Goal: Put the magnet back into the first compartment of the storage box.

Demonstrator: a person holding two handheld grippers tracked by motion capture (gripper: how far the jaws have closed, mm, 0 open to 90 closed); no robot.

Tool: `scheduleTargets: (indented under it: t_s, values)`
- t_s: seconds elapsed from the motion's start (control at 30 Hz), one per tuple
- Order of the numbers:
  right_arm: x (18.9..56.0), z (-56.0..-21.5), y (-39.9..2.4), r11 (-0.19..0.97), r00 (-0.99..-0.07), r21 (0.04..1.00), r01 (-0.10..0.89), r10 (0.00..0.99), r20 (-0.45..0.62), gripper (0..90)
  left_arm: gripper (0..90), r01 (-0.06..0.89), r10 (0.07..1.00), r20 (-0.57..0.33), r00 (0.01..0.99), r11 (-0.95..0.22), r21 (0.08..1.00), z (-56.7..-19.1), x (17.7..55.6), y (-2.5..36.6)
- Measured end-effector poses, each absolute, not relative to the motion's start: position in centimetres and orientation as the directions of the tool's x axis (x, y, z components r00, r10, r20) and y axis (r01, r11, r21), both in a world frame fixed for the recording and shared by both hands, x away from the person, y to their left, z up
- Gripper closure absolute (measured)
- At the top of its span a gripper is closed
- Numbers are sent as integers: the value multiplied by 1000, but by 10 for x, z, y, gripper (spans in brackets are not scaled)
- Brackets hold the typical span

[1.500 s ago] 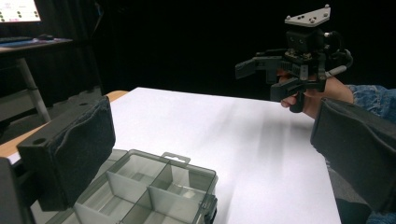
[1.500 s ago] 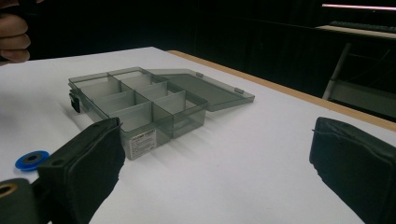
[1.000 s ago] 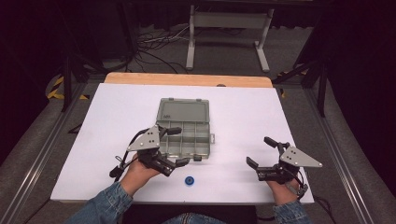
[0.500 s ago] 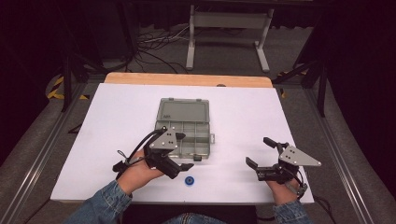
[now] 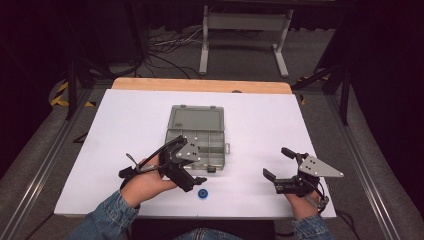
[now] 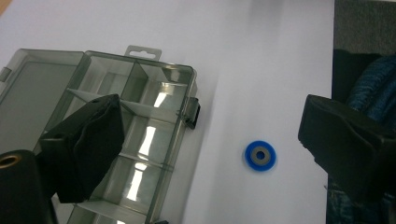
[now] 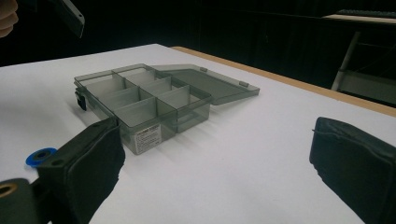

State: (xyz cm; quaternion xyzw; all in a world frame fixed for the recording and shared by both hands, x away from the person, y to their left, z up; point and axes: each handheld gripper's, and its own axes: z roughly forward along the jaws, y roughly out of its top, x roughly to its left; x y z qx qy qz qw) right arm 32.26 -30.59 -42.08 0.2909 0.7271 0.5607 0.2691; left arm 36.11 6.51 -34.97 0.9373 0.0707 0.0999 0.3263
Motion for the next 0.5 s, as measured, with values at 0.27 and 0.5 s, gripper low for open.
scheduleTargets:
  t_s: [0.27,0.5]
  values:
    - [323,-421,-306,202,-688,971,127,723,-60,37,92,76,177,126,976,-822,565,-346,363,59]
    - [323,-421,-306,203,-690,971,127,721,-61,37,135,90,172,117,978,-856,509,-348,364,50]
